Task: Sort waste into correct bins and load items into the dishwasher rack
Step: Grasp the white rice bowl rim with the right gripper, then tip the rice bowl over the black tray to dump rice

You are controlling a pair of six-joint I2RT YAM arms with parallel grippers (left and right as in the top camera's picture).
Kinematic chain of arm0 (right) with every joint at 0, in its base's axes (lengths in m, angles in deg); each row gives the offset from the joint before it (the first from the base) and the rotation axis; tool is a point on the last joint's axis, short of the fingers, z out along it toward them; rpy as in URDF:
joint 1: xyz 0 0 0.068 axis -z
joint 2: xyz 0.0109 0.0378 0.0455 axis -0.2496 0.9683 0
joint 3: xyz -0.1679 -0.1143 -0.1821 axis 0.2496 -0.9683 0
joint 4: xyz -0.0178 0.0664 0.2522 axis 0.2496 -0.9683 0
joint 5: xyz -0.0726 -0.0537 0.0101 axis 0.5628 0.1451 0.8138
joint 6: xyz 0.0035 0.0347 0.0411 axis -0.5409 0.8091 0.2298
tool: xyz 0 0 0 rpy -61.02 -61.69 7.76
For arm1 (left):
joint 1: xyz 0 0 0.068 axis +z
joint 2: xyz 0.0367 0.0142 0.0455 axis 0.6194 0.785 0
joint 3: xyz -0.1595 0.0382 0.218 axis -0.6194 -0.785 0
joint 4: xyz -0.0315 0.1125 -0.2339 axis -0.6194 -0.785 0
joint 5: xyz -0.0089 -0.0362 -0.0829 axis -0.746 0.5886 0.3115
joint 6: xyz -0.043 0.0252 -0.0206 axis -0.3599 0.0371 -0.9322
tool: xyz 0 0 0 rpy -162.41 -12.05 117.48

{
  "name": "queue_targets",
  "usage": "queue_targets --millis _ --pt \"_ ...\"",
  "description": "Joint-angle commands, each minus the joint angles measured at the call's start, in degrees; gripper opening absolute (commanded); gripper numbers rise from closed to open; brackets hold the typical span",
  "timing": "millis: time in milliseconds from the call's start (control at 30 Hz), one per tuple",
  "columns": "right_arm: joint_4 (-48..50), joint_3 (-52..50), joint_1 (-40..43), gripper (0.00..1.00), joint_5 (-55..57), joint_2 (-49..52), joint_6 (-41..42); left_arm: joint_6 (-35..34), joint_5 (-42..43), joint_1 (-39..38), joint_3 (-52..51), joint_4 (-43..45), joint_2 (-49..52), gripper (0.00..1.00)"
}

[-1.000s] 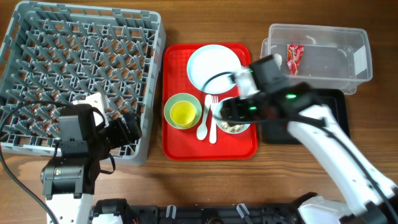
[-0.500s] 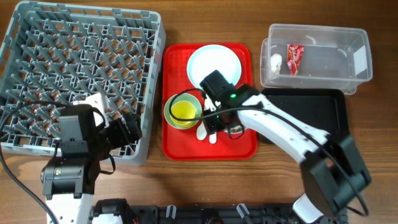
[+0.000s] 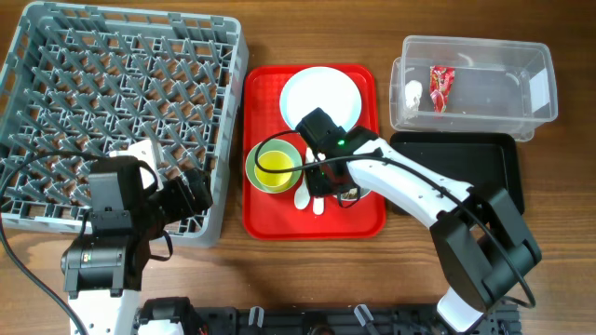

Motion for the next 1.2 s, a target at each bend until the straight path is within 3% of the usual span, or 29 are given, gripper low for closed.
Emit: queue_targets --millis 0,133,333,567,833,1167 --pt "0.1 -1.9 -0.1 0.11 2.5 1.2 3.2 -0.1 -0.5 0.0 0.9 -0.1 -0.4 1.0" --pt "0.1 -1.9 -0.1 0.04 2.4 1.2 3.1 -0.1 -0.5 0.0 0.9 -0.1 -0.4 1.0" --pt "-1.4 0.3 -0.1 0.04 0.9 0.3 2.7 -0.1 -0.5 0.0 0.9 -0.1 -0.4 1.0" --pt "-3.5 3.1 2.6 0.04 0.2 -9.1 2.6 -0.1 -0.5 0.0 0.9 -0.1 -0.4 1.0" --pt "-4.8 3.1 13.4 0.04 -7.1 -19.2 0.7 -0.1 -0.5 0.0 0.9 -0.1 -0.4 1.0" --pt "-2.8 -0.9 32.4 0.04 -30.0 -19.1 -6.8 -0.1 -0.5 0.0 0.9 -0.1 -0.4 1.0"
